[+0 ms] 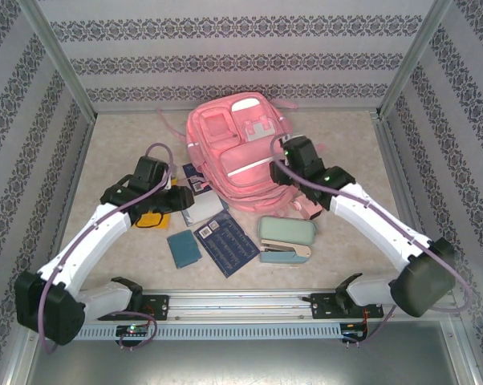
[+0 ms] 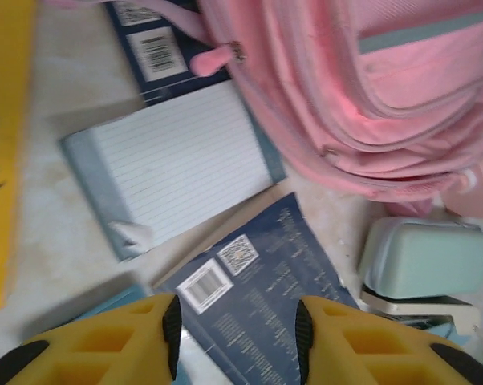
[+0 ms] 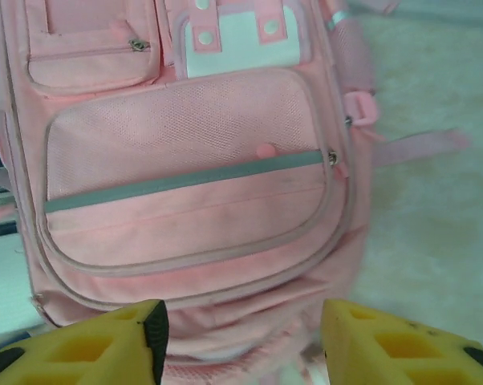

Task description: Pack the student bag

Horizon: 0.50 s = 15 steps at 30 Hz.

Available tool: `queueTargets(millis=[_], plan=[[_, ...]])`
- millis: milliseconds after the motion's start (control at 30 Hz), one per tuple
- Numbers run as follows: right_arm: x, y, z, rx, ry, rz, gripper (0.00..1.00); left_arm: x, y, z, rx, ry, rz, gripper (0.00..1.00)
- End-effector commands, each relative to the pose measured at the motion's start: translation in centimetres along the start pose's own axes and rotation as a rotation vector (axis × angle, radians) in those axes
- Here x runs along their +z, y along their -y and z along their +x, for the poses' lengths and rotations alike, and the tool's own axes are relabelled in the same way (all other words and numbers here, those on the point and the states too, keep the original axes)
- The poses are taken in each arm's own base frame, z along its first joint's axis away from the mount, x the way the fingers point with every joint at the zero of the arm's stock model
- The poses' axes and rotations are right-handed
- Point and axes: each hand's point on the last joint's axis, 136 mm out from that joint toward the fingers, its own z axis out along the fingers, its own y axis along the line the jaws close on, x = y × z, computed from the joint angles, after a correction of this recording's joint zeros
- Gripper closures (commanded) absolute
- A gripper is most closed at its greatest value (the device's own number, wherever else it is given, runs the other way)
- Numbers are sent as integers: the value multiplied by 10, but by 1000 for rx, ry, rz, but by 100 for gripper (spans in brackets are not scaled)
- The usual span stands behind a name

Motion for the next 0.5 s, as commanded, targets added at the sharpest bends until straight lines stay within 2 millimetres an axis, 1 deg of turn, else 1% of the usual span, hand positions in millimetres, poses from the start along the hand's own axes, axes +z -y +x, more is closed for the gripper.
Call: queueTargets(millis=[0, 33, 67, 100, 167, 233, 267, 333, 400, 467], plan=[[-23, 24, 5, -244, 27, 288, 30, -12, -37, 15, -85, -9, -190, 56], [-28, 18, 6, -230, 44, 257, 8, -15, -47, 23, -114, -30, -245, 56], [-31, 10, 12, -195, 53, 186, 2, -16, -54, 30, -135, -53, -282, 55], [-35, 6, 14, -147, 76, 135, 2, -15, -59, 37, -149, -75, -300, 55], [-43, -7, 22, -41, 127, -62, 2, -12, -69, 54, -190, -117, -326, 55], [-47, -10, 26, 98, 148, -235, 2, -6, -74, 71, -226, -150, -320, 54], [-47, -11, 30, 142, 131, -299, 2, -3, -77, 78, -242, -163, -315, 53], [-49, -21, 37, 147, 96, -371, 3, 2, -81, 90, -268, -180, -310, 53], [-49, -33, 45, 133, 45, -396, 7, 7, -88, 99, -283, -191, -321, 52], [-48, -51, 57, 125, -15, -444, 14, 13, -94, 107, -308, -204, -332, 52]])
